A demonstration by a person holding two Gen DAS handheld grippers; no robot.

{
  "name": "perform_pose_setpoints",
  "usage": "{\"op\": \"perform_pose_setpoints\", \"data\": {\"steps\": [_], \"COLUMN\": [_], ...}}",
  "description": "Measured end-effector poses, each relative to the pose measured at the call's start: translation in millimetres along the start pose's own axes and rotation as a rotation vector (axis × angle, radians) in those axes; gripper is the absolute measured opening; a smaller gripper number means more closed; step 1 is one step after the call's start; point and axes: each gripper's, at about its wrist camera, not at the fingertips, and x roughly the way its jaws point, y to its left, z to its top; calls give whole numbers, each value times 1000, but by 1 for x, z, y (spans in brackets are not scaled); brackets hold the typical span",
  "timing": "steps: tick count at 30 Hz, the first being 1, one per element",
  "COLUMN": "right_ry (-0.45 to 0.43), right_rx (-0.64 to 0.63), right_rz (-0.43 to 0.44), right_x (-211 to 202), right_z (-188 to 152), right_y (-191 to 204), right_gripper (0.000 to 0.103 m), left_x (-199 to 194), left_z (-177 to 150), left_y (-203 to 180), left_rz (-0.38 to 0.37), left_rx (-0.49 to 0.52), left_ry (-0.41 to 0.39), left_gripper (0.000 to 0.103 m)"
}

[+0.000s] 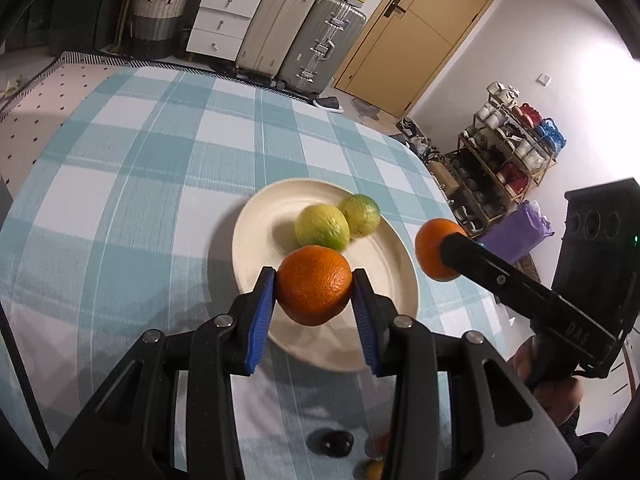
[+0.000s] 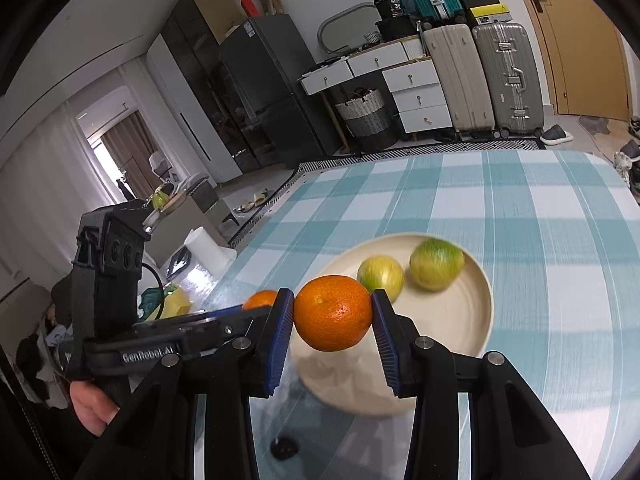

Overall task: Organize fruits
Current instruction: 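Carry both oranges over the cream plate and release them beside the citrus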

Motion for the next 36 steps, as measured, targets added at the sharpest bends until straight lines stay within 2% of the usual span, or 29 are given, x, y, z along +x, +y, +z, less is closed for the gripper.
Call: {"op": "perform_pose_setpoints", "data": {"steps": [6,14,31,36], "right_ry": [31,27,77,100], "right_rx": [14,1,148,150], "right_rz": [-6,-21,-56,-47], "right_x": [23,41,99,113], "right_z": [18,43,55,55], "right_y": [-7,-15,-58,-59], "right_gripper": [40,40,40,40], "left_x": [14,35,83,93], "left_z": [17,35,46,47], "left_y": [3,14,21,24], "left_rz": [13,41,68,59], "left_rx": [14,6,9,2], "left_ry": [4,12,55,69], "left_gripper": [35,35,35,35]}}
